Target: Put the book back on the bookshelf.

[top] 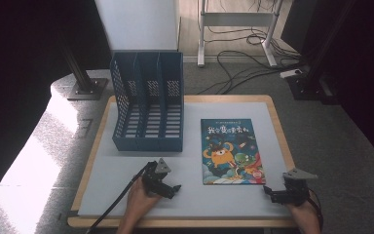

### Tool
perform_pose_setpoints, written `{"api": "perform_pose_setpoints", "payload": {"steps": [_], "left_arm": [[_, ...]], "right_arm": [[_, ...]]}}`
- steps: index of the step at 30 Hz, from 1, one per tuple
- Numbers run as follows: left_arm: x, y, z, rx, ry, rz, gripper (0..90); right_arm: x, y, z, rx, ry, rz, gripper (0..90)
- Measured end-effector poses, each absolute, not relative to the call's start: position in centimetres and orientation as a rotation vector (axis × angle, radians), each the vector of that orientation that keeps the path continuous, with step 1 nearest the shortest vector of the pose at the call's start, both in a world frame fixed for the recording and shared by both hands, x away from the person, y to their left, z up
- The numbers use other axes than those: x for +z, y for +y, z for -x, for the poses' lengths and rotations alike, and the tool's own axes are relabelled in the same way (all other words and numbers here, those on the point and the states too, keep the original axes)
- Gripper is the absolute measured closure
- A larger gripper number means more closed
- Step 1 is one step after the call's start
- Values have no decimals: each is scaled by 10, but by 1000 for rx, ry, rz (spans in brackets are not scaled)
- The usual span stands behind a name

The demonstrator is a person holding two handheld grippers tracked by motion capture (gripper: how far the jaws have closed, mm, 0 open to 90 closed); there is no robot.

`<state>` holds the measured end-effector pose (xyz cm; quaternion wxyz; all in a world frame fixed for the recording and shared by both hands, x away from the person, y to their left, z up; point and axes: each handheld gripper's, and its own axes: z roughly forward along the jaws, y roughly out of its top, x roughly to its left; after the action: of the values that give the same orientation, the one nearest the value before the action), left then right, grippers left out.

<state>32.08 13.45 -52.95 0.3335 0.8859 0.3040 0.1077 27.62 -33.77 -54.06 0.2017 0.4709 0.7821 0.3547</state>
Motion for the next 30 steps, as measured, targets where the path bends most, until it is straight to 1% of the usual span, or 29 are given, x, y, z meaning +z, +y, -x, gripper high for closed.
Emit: {"api": "perform_pose_setpoints", "payload": {"steps": [30], "left_arm": [[-529, 135, -321, 282, 794, -2312, 0]], "right_arm": [[-540, -338, -276, 984, 2189, -1314, 5]]}}
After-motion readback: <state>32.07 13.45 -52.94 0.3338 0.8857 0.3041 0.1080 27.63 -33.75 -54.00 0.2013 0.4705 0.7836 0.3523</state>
